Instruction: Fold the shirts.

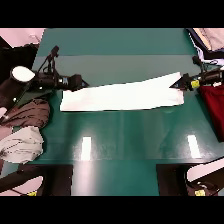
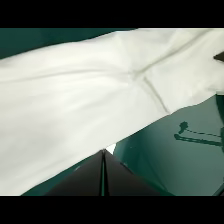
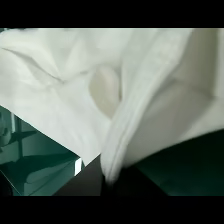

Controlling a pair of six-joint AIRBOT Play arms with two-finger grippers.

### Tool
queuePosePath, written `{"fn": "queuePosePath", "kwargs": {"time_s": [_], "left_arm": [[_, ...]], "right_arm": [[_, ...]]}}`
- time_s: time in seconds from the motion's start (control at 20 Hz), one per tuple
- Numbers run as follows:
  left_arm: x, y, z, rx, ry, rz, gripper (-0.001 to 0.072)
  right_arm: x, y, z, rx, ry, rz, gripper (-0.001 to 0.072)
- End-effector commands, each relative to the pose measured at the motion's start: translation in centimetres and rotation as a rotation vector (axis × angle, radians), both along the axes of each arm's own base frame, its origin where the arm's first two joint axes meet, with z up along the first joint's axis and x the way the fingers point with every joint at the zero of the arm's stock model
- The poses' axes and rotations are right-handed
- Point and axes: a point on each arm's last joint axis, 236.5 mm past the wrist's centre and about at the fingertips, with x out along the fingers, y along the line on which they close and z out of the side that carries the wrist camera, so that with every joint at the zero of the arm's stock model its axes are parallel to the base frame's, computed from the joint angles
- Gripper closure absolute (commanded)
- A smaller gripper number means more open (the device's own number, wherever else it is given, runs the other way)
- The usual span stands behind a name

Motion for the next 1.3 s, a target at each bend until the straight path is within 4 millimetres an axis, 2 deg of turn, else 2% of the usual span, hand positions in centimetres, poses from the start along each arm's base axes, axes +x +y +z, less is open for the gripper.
{"fn": "queuePosePath", "kwargs": {"time_s": [0.0, 0.2, 0.3, 0.4, 0.45, 0.6, 0.75, 1.0, 1.1, 1.25], "left_arm": [[2.2, -3.4, -0.5, 0.045, -0.02, -0.072, 0.0687], [3.3, -11.2, -6.2, 0.087, 0.049, -0.209, 0.0686], [3.7, -13.9, -9.5, 0.108, 0.093, -0.243, 0.0686], [3.9, -15.2, -12.5, 0.12, 0.16, -0.243, 0.0686], [4.1, -15.2, -13.9, 0.129, 0.191, -0.237, 0.0686], [4.4, -14.9, -16.2, 0.143, 0.232, -0.211, 0.0686], [5.4, -14.4, -16.4, 0.171, 0.19, -0.191, 0.0686], [5.4, -13.9, -15.7, 0.186, 0.185, -0.209, 0.0685], [6.0, -12.3, -14.3, 0.227, 0.174, -0.236, 0.0686], [7.7, -8.4, -10.5, 0.308, 0.144, -0.269, 0.0686]], "right_arm": [[0.0, 2.5, 4.1, -0.023, -0.062, 0.001, 0.0696], [0.1, 8.0, 9.3, 0.064, -0.143, 0.068, 0.0696], [0.4, 10.8, 11.9, 0.055, -0.198, 0.123, 0.0696], [0.4, 13.7, 14.7, 0.051, -0.262, 0.176, 0.0696], [0.3, 14.8, 15.9, 0.049, -0.296, 0.201, 0.0696], [-0.4, 17.9, 19.0, 0.047, -0.372, 0.259, 0.0696], [-1.2, 20.2, 20.4, 0.053, -0.412, 0.309, 0.0696], [-1.3, 23.0, 19.1, 0.069, -0.383, 0.358, 0.0696], [-1.4, 24.2, 18.6, 0.076, -0.377, 0.373, 0.0696], [-1.5, 26.4, 18.4, 0.087, -0.393, 0.385, 0.0696]]}}
